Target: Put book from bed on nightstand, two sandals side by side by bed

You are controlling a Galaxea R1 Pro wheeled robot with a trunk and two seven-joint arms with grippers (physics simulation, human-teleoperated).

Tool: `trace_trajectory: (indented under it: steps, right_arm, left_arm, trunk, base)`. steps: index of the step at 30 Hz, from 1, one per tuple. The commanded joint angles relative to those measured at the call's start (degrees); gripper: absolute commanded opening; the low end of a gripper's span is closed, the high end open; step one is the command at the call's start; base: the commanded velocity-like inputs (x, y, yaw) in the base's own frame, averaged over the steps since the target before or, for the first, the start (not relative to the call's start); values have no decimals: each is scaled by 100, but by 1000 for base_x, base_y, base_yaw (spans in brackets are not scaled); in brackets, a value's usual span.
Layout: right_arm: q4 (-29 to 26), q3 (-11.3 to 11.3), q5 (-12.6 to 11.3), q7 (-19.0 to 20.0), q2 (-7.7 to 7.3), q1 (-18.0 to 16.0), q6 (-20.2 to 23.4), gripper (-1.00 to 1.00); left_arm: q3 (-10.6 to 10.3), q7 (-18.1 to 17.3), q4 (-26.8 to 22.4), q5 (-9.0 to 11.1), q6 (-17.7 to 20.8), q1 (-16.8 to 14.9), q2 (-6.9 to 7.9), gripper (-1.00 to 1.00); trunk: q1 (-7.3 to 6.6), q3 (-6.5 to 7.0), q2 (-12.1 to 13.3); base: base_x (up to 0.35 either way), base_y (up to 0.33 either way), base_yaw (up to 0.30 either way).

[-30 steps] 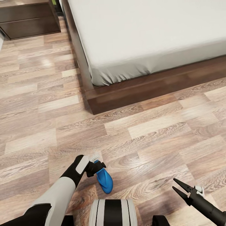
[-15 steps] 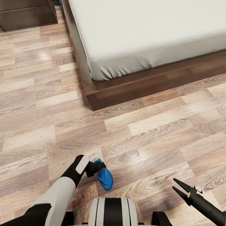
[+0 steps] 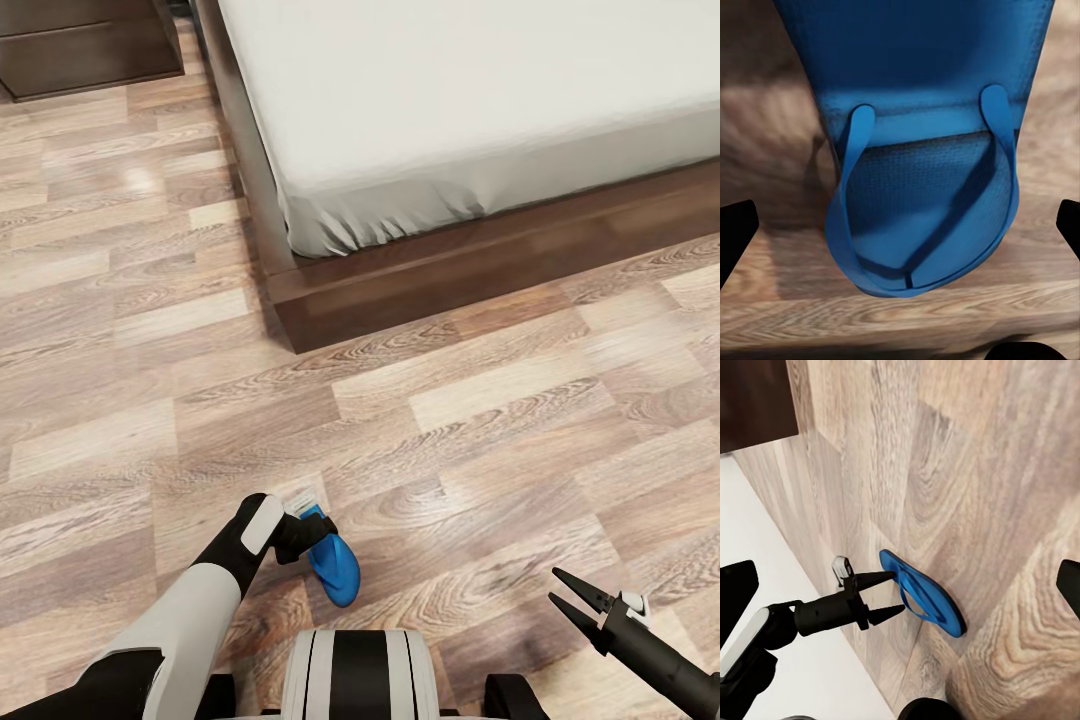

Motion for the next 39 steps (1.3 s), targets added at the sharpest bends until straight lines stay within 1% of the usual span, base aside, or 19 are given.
trace_trajectory:
  steps: [1, 6, 13, 18, 35, 39]
  right_arm:
    - [1, -2, -21, 4, -1, -2, 33, 100]
    - [-1, -2, -21, 4, -1, -2, 33, 100]
    - [-6, -2, -21, 4, -1, -2, 33, 100]
    - [-7, -2, -21, 4, -1, -2, 33, 100]
    - [-4, -2, -21, 4, -1, -2, 33, 100]
    - [-5, -2, -21, 4, -1, -2, 33, 100]
  left_arm:
    - [30, 54, -7, 61, 19, -1, -6, 100]
    - [30, 15, -5, 61, 19, -2, -6, 100]
    - [30, -269, 22, 53, 19, -1, -6, 100]
    - [30, -368, 30, 49, 19, -2, -6, 100]
    - [30, -408, 35, 44, 19, 0, -6, 100]
    - [30, -409, 35, 44, 19, 2, -6, 100]
  trunk:
    - [-1, -3, -1]
    - [-1, -3, -1]
    - [-1, -3, -1]
    - [-1, -3, -1]
    - [-1, -3, -1]
    - [9, -92, -7]
  base:
    - [0, 0, 0]
    - [0, 0, 0]
    - [0, 0, 0]
    - [0, 0, 0]
    - [0, 0, 0]
    - [0, 0, 0]
